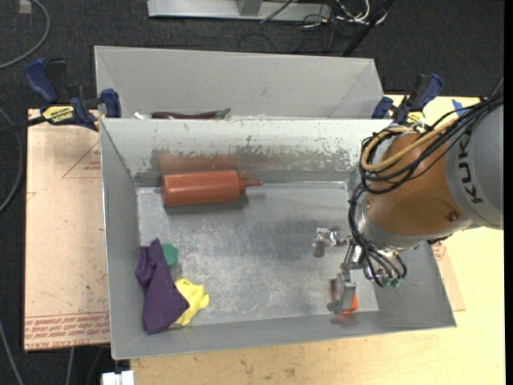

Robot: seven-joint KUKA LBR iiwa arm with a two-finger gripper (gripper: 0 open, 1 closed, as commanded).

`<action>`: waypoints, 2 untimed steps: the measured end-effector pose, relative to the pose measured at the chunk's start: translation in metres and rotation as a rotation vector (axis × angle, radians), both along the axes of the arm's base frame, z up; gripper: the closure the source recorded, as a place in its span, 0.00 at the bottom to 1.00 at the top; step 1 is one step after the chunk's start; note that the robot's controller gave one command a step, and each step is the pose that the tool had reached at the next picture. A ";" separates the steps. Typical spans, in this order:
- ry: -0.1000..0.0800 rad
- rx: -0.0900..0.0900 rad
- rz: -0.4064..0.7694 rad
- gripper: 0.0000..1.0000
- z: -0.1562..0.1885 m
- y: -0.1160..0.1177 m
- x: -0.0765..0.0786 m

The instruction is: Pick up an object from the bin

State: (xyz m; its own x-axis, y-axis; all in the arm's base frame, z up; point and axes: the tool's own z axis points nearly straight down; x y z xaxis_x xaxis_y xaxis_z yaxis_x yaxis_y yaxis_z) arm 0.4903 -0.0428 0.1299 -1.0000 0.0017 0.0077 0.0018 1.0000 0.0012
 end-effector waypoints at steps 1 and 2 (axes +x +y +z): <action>-0.007 -0.001 0.002 0.00 0.004 0.000 0.002; -0.009 0.000 0.002 0.00 0.003 -0.001 0.002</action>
Offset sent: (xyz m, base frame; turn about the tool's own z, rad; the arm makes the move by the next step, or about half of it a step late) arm -0.0062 -0.0476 -0.0459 -0.0017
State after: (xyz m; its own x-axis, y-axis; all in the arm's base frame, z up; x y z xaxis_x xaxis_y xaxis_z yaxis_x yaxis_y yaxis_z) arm 0.4924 -0.0435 0.1332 -1.0000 -0.0007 -0.0015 -0.0007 1.0000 0.0009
